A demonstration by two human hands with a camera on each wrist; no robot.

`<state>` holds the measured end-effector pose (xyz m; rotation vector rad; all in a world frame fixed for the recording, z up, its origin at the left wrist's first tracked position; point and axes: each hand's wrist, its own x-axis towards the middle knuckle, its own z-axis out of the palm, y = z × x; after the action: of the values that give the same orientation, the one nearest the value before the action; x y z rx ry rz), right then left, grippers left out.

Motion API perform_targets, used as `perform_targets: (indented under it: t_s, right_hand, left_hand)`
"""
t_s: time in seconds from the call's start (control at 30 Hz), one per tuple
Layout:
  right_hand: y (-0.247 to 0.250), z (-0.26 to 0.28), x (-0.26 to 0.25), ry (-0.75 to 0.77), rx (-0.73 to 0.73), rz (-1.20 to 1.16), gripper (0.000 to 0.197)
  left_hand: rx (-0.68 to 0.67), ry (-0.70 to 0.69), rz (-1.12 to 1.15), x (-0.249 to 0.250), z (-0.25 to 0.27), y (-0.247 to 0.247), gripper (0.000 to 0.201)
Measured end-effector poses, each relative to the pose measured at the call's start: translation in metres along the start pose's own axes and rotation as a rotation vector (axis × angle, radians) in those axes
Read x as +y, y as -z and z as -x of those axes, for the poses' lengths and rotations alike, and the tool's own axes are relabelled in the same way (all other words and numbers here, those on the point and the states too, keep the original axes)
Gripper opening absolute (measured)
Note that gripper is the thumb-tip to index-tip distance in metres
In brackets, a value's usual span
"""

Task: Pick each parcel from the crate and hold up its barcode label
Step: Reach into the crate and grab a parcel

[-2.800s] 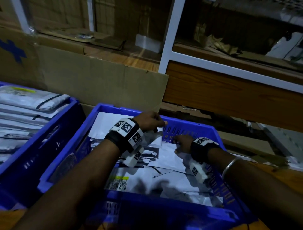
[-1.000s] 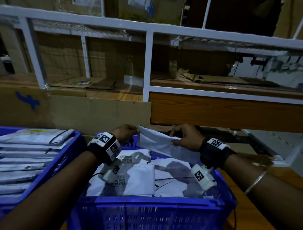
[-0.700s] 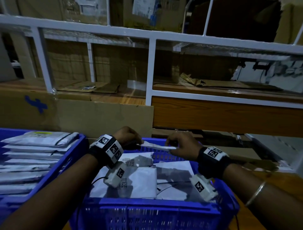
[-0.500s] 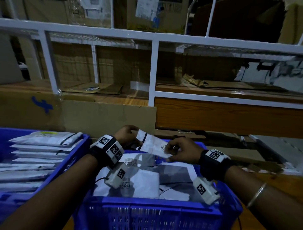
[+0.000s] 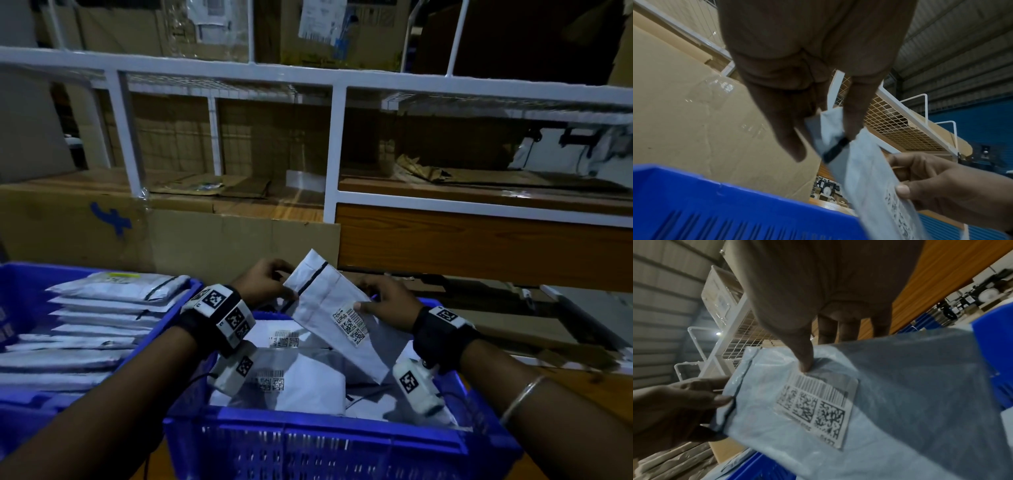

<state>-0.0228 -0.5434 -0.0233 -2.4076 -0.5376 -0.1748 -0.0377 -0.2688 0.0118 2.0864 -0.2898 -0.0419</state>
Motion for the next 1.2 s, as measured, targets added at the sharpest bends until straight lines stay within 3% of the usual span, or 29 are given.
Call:
perform_targets:
  t_s: [0.07,0.2,0.43,0.53,0.7,0.93,1.07,1.2]
  right_hand:
    - [-0.001,-0.003,0.0,0.026,-0.017,-0.02,0.031]
    - [-0.001,-0.005,-0.009,0.041,-0.039,-0.017,0.025]
    - [-0.002,-0.01,-0.01,0.065,-0.073,-0.035,0.034]
    - [0.001,-0.011,-0.011,0.093,-0.093,-0.056,0.025]
    - [-0.002,-0.015,-0.005,0.096,-0.081,-0.032,0.018]
    - [-0.013,-0.026,0.003,0.039,-0.067,0.003,0.028]
    - [-0.019,-0.028,-0.001,0.067,-0.169,0.029,0.005]
    - [-0.037,-0.035,-0.015,0.085,-0.298,0.127,0.011]
  left_hand:
    - [-0.006,-0.012,-0.011,0.002,0.002,0.005,0.031]
    - [-0.004,-0.049,-0.007,0.0,0.003,0.008,0.044]
    - [-0.008,-0.025,-0.059,-0.004,0.005,0.013,0.023]
    - [0.025,0.001,-0.123,-0.006,0.003,0.016,0.028]
    - [-0.026,0.016,-0.199,-0.005,0.001,0.017,0.012]
    - [-0.004,0.045,-0.345,-0.006,-0.003,0.021,0.03]
    - [0.006,0.095,-0.334,-0.008,0.001,0.03,0.016]
    - [0.073,0.165,-0.234,-0.018,0.001,0.039,0.013]
